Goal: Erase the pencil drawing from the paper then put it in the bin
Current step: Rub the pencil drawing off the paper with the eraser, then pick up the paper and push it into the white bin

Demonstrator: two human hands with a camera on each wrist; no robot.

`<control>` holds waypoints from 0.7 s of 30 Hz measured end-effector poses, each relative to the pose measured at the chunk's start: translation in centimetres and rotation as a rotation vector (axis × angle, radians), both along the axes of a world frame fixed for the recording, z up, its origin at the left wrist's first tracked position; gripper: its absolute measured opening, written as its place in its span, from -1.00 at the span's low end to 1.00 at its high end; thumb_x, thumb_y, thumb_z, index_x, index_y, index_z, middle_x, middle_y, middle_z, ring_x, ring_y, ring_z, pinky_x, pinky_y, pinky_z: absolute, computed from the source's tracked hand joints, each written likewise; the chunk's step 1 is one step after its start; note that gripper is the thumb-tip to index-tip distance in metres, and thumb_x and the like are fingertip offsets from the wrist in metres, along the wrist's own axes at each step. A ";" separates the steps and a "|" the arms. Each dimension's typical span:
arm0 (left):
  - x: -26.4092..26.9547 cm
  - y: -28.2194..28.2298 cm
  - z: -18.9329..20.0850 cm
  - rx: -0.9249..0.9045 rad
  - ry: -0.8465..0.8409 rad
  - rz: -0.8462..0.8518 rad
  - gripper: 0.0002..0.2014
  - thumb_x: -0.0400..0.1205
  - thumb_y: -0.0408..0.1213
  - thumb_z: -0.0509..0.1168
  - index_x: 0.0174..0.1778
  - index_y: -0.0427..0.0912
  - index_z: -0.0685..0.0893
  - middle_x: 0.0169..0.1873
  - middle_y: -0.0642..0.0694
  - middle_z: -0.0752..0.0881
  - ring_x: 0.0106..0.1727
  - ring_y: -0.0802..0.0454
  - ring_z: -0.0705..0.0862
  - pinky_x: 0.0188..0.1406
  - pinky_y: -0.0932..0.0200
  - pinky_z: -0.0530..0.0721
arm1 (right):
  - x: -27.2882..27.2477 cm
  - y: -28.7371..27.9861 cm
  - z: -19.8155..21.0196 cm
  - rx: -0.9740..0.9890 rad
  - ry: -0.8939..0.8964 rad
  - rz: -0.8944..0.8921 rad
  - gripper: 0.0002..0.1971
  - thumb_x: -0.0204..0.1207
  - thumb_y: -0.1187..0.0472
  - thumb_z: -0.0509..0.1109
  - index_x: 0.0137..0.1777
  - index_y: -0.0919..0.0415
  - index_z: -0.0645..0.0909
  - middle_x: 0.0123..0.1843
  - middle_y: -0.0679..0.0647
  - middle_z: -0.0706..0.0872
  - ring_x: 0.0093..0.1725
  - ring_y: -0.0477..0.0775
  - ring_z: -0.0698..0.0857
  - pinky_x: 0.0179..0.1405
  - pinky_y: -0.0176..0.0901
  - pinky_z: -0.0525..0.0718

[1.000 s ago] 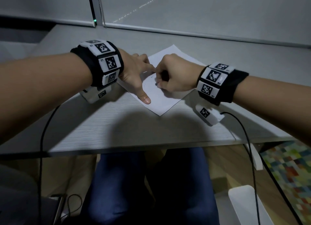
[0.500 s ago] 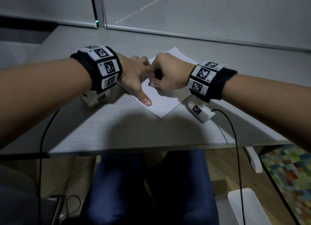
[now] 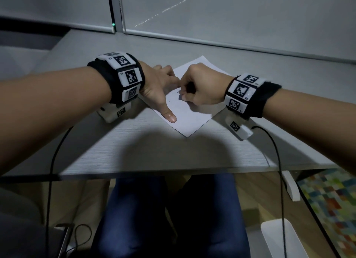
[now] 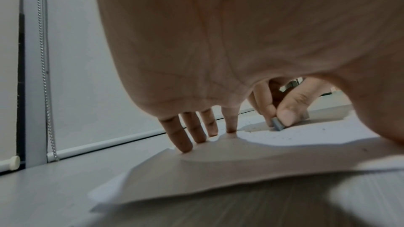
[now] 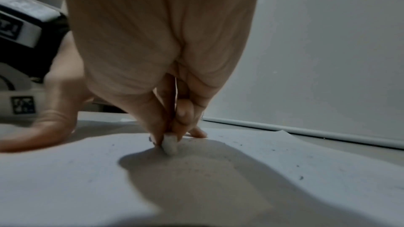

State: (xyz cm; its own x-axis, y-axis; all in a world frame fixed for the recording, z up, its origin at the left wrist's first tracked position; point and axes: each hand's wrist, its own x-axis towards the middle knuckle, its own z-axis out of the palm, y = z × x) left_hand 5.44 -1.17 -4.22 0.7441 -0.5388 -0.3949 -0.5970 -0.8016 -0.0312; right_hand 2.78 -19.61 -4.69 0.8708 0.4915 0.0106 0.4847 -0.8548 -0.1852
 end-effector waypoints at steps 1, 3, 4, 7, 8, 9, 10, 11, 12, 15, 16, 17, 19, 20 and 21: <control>0.0 0.0 0.0 -0.003 0.002 0.001 0.28 -0.07 0.74 0.37 0.65 0.41 0.29 0.54 0.10 0.29 0.62 -0.12 0.29 0.53 -0.42 0.48 | -0.1 -0.1 -0.1 0.006 -0.002 0.001 -0.90 0.52 0.24 0.53 -0.23 0.19 0.80 -0.26 -0.03 0.87 -0.19 -0.03 0.83 0.02 0.03 0.85; 0.0 0.0 0.1 -0.005 0.002 0.008 0.29 -0.09 0.75 0.37 0.65 0.40 0.30 0.54 0.12 0.29 0.61 -0.09 0.30 0.53 -0.41 0.49 | -0.9 -0.1 -0.3 0.018 0.009 0.026 -0.91 0.52 0.24 0.53 -0.20 0.19 0.81 -0.22 -0.03 0.88 -0.16 -0.04 0.83 0.03 0.00 0.84; 0.0 0.0 0.1 -0.005 0.002 0.007 0.29 -0.06 0.75 0.39 0.67 0.41 0.29 0.55 0.12 0.28 0.62 -0.09 0.29 0.55 -0.40 0.48 | -1.4 -0.2 -0.3 0.032 0.030 0.047 -0.92 0.53 0.24 0.54 -0.19 0.19 0.81 -0.19 -0.02 0.90 -0.13 -0.04 0.85 0.03 -0.03 0.83; 0.2 0.2 0.0 -0.005 0.006 0.003 0.40 -0.07 0.80 0.39 0.77 0.47 0.14 0.60 0.14 0.24 0.66 -0.09 0.25 0.62 -0.36 0.41 | -2.7 -1.0 0.5 0.022 0.119 0.076 -0.95 0.53 0.24 0.59 -0.13 0.18 0.87 -0.16 -0.04 0.92 -0.13 -0.08 0.85 -0.01 -0.18 0.81; 0.3 0.3 0.0 0.002 0.012 0.002 0.49 -0.14 0.84 0.34 0.80 0.47 0.08 0.61 0.17 0.23 0.68 -0.08 0.23 0.65 -0.35 0.39 | -2.7 -1.6 0.9 0.032 0.121 0.055 -0.96 0.52 0.25 0.60 -0.12 0.18 0.88 -0.17 -0.03 0.93 -0.14 -0.06 0.85 -0.06 -0.24 0.79; 0.6 0.6 0.1 0.008 0.018 -0.002 0.55 -0.19 0.86 0.30 0.83 0.44 0.04 0.62 0.19 0.21 0.69 -0.07 0.23 0.67 -0.33 0.37 | -2.6 -2.3 1.3 0.066 0.096 0.015 -0.95 0.50 0.27 0.59 -0.12 0.19 0.89 -0.18 0.00 0.93 -0.17 -0.03 0.85 -0.12 -0.28 0.76; 0.8 0.8 0.2 0.007 0.028 -0.009 0.57 -0.19 0.86 0.31 0.84 0.41 0.03 0.64 0.21 0.20 0.70 -0.05 0.22 0.70 -0.29 0.34 | -2.3 -3.3 1.6 0.115 0.054 -0.043 -0.95 0.49 0.29 0.59 -0.12 0.20 0.90 -0.20 0.03 0.92 -0.20 0.00 0.84 -0.17 -0.27 0.75; 1.0 1.2 0.3 0.005 0.046 -0.015 0.56 -0.14 0.83 0.36 0.85 0.37 0.04 0.66 0.23 0.18 0.72 -0.03 0.21 0.73 -0.23 0.31 | -2.0 -4.6 2.0 0.167 0.015 -0.118 -0.95 0.48 0.29 0.60 -0.12 0.21 0.90 -0.25 0.04 0.91 -0.24 0.03 0.83 -0.19 -0.22 0.75; 1.0 1.6 0.5 -0.002 0.075 -0.021 0.52 -0.07 0.76 0.44 0.86 0.34 0.06 0.68 0.26 0.16 0.74 0.00 0.19 0.75 -0.17 0.28 | -1.5 -6.1 2.3 0.210 -0.004 -0.208 -0.96 0.48 0.27 0.63 -0.12 0.20 0.91 -0.29 0.02 0.89 -0.31 0.03 0.81 -0.21 -0.17 0.75; 1.0 2.9 0.9 -0.048 0.176 -0.041 0.35 0.20 0.40 0.71 0.87 0.26 0.13 0.70 0.35 0.13 0.77 0.14 0.15 0.68 0.15 0.17 | -0.7 -11.6 2.5 0.303 0.031 -0.480 -0.90 0.43 0.19 0.75 -0.15 0.21 0.92 -0.43 -0.08 0.84 -0.43 -0.13 0.72 -0.19 -0.15 0.74; 1.1 3.3 0.9 -0.066 0.198 -0.060 0.32 0.22 0.27 0.75 0.86 0.24 0.16 0.71 0.37 0.14 0.77 0.17 0.15 0.63 0.22 0.15 | -0.7 -13.4 2.3 0.342 0.045 -0.566 -0.87 0.40 0.21 0.78 -0.16 0.23 0.92 -0.44 -0.05 0.85 -0.42 -0.09 0.74 -0.14 -0.10 0.79; 1.3 3.7 1.0 -0.085 0.207 -0.084 0.31 0.20 0.18 0.78 0.86 0.23 0.21 0.72 0.38 0.16 0.76 0.21 0.17 0.60 0.27 0.14 | -0.9 -15.2 2.1 0.382 0.065 -0.647 -0.85 0.37 0.24 0.80 -0.17 0.27 0.91 -0.41 0.01 0.87 -0.38 -0.02 0.78 -0.05 -0.03 0.86; 1.7 4.4 1.1 -0.112 0.221 -0.125 0.32 0.13 0.06 0.85 0.82 0.24 0.29 0.72 0.41 0.22 0.74 0.33 0.20 0.61 0.31 0.12 | -1.9 -17.7 1.6 0.448 0.127 -0.775 -0.83 0.32 0.32 0.82 -0.16 0.34 0.91 -0.30 0.19 0.91 -0.27 0.11 0.85 0.13 0.12 0.91; 1.9 4.7 1.2 -0.118 0.237 -0.139 0.33 0.09 0.03 0.87 0.80 0.28 0.32 0.72 0.47 0.23 0.72 0.43 0.21 0.63 0.30 0.11 | -2.4 -18.6 1.3 0.454 0.158 -0.811 -0.82 0.31 0.33 0.82 -0.15 0.34 0.92 -0.24 0.24 0.92 -0.21 0.14 0.87 0.18 0.16 0.90; 2.1 4.9 1.2 -0.118 0.253 -0.146 0.34 0.06 0.01 0.89 0.78 0.33 0.34 0.71 0.54 0.23 0.68 0.57 0.18 0.67 0.27 0.08 | -2.9 -19.2 1.0 0.436 0.178 -0.828 -0.82 0.30 0.30 0.82 -0.14 0.30 0.93 -0.20 0.24 0.93 -0.17 0.15 0.88 0.21 0.17 0.90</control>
State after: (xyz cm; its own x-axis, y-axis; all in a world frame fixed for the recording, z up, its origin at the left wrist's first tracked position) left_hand 7.50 3.73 -3.05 0.5418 -0.6857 -0.4862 -0.6828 -0.6963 0.2211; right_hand -0.11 -38.84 -3.70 0.9471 -0.2979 -0.1192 -0.3098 -0.7523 -0.5815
